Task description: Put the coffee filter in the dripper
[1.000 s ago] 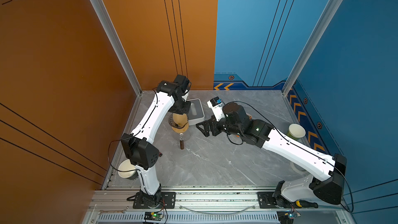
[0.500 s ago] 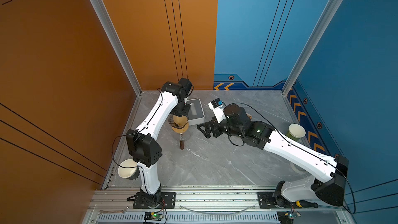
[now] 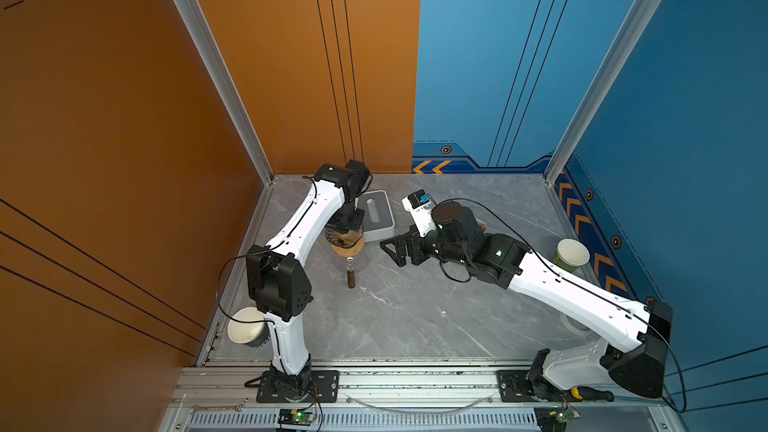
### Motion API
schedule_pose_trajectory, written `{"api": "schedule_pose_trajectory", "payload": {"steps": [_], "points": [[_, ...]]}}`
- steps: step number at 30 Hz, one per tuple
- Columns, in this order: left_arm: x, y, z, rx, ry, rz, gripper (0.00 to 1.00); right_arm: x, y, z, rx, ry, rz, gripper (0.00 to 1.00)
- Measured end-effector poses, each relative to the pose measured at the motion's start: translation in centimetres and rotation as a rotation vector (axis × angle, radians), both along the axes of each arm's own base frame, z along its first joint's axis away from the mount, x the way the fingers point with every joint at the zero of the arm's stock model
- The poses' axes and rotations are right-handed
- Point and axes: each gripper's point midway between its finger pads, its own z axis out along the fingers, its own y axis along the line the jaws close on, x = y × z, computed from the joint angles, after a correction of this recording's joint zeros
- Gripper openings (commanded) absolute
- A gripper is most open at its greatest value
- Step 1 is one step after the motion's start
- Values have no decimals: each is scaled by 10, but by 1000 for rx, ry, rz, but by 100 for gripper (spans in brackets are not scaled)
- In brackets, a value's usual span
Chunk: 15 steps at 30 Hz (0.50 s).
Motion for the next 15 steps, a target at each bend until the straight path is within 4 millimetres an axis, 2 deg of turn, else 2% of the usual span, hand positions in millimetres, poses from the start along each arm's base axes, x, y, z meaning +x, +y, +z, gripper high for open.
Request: {"api": "schedule_pose_trajectory", "payload": {"steps": [15], "points": [[3, -2, -21, -75, 20, 51, 0, 0, 1, 2, 12, -1, -2, 100]]}}
